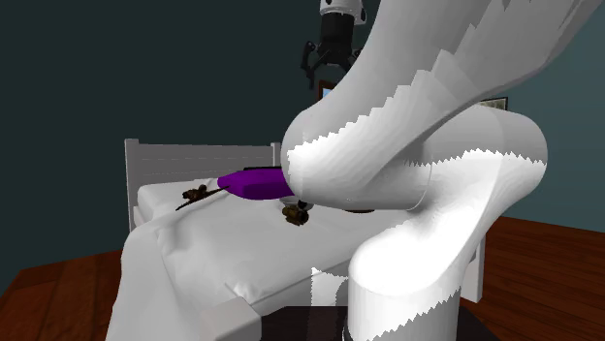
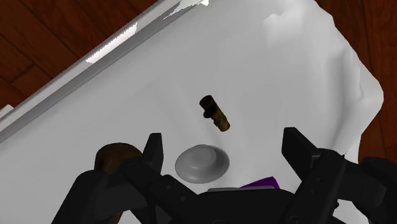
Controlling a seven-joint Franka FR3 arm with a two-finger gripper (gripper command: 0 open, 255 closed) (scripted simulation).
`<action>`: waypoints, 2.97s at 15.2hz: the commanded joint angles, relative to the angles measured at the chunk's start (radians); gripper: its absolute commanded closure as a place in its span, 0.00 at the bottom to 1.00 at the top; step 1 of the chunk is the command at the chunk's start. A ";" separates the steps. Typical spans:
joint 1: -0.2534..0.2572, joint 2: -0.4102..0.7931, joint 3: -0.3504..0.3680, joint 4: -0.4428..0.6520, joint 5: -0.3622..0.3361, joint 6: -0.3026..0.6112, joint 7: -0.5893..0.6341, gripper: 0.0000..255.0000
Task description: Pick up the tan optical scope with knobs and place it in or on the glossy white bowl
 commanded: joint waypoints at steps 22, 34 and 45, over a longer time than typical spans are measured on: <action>0.076 0.677 0.035 0.078 -0.002 0.440 -0.196 0.00; 0.104 1.040 0.060 0.254 -0.036 0.557 -0.252 0.00; 0.108 1.085 0.060 0.236 -0.037 0.621 -0.251 0.00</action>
